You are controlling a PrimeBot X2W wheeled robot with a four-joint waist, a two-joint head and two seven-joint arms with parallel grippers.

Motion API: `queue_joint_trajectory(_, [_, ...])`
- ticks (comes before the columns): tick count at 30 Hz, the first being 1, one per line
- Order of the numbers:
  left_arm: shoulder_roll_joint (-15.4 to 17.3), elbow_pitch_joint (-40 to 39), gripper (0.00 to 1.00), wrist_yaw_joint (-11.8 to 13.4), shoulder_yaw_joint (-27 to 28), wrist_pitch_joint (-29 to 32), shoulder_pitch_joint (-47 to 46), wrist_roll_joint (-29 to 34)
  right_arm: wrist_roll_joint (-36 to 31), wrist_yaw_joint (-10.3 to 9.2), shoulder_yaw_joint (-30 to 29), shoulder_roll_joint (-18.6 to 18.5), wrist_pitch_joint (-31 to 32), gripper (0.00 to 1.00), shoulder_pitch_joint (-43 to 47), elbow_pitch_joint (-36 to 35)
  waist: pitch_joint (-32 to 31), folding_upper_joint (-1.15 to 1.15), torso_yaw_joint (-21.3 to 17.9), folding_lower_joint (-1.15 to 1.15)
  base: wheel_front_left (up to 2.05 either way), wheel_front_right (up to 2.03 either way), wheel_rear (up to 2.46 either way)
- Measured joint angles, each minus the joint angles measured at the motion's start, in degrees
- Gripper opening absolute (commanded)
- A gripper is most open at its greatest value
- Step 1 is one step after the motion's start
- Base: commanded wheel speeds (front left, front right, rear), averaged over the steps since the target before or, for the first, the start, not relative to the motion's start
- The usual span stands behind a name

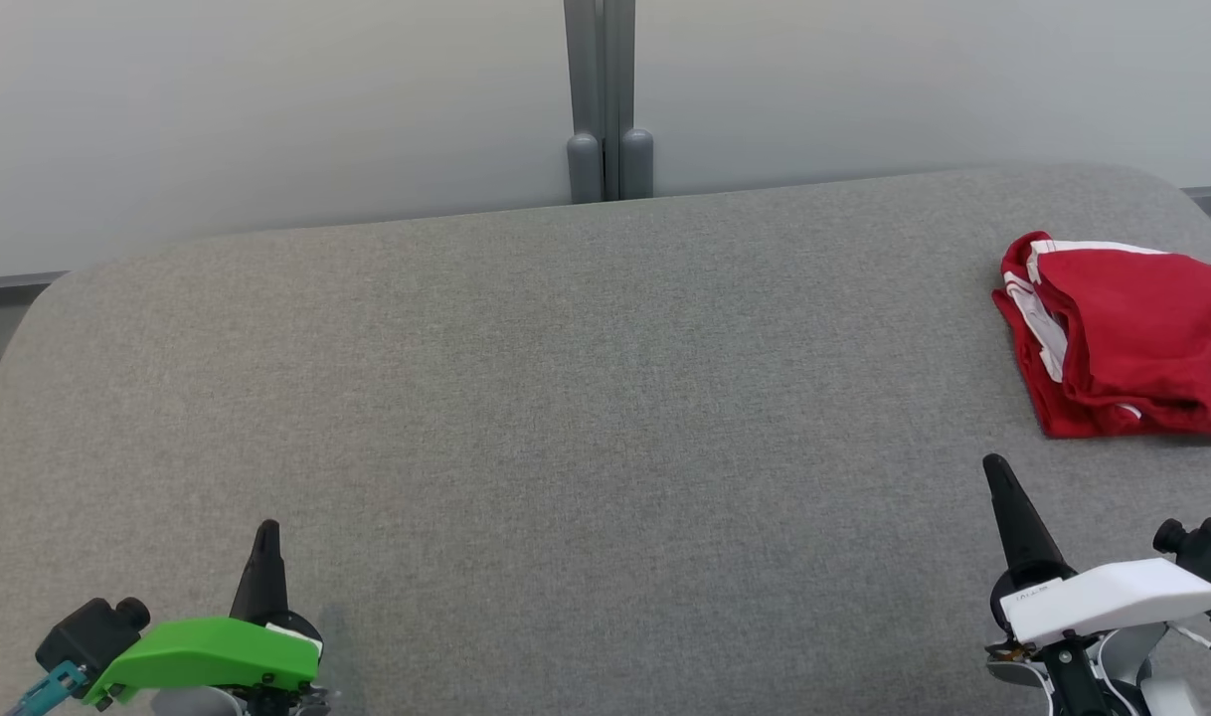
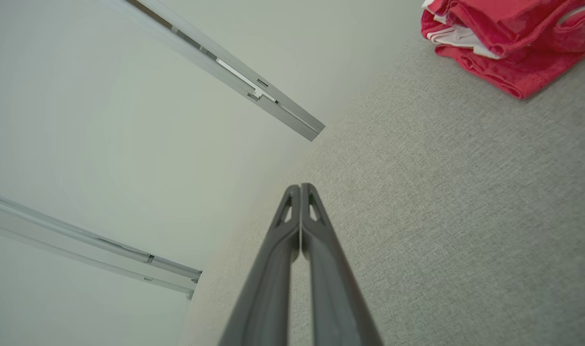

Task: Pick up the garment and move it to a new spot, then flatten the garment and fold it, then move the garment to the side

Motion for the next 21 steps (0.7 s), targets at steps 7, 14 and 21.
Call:
queue_joint_trajectory(7, [-0.37, -0.02, 0.0, -0.91, 1.09, 1.22, -0.48, -4.12, 4.59, 0.0, -0.26, -0.01, 0.44, 0.0, -0.97, 1.11, 0.05, 0.0, 0.0, 0.0, 0.0, 0.0, 0.0])
queue_joint_trajectory(14, [-0.83, -0.01, 0.0, -1.66, 2.22, 2.33, -1.04, -8.0, 8.92, 0.0, -0.53, -0.01, 0.89, 0.0, -1.96, 2.19, 0.11, 0.0, -0.01, 0.0, 0.0, 0.0, 0.0])
queue_joint_trajectory(21, [-1.19, 0.0, 0.0, -2.58, 3.13, 3.36, -1.51, -11.76, 13.14, -0.01, -0.82, -0.01, 1.27, 0.0, -2.62, 3.15, 0.16, 0.0, -0.01, 0.0, 0.0, 0.0, 0.0])
